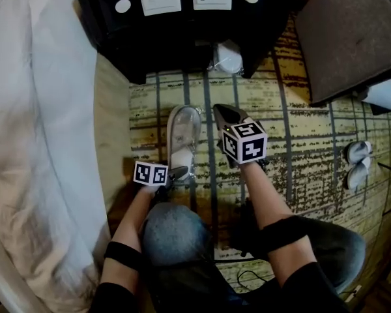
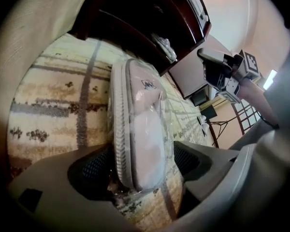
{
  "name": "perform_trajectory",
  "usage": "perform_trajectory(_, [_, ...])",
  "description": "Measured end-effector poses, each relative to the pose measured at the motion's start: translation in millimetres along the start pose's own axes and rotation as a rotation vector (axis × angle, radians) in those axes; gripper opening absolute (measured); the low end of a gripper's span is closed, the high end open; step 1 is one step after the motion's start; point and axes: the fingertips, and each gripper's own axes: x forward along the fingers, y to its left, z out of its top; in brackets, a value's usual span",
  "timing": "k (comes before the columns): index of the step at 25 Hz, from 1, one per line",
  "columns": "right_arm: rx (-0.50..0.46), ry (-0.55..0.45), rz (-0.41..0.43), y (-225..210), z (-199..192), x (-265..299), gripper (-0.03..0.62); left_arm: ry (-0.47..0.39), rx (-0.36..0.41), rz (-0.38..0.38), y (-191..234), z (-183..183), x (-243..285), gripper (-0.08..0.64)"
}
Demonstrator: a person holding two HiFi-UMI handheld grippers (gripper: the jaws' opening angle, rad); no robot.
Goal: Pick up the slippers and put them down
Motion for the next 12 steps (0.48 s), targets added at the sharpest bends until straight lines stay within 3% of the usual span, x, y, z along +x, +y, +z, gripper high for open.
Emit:
perform_trajectory(3, [-0.013, 0.001, 0.002, 0.3, 0.4, 1.7, 0.006, -0.002, 0.018, 0.021, 5.8, 0.3, 4.3, 0.379])
perform_trajectory(5, [-0.018, -0.003, 0.003, 0.0, 1.4, 2.6, 0.006, -0.02, 0.012, 0.029, 11.5, 1.7, 3.6, 0.288])
perform_trajectory(12, [-0.002, -0.009, -0.016, -8.4, -3.5, -0.4, 0.006, -0.096, -0.026, -0.093, -4.4, 11.5, -1.6, 0.151])
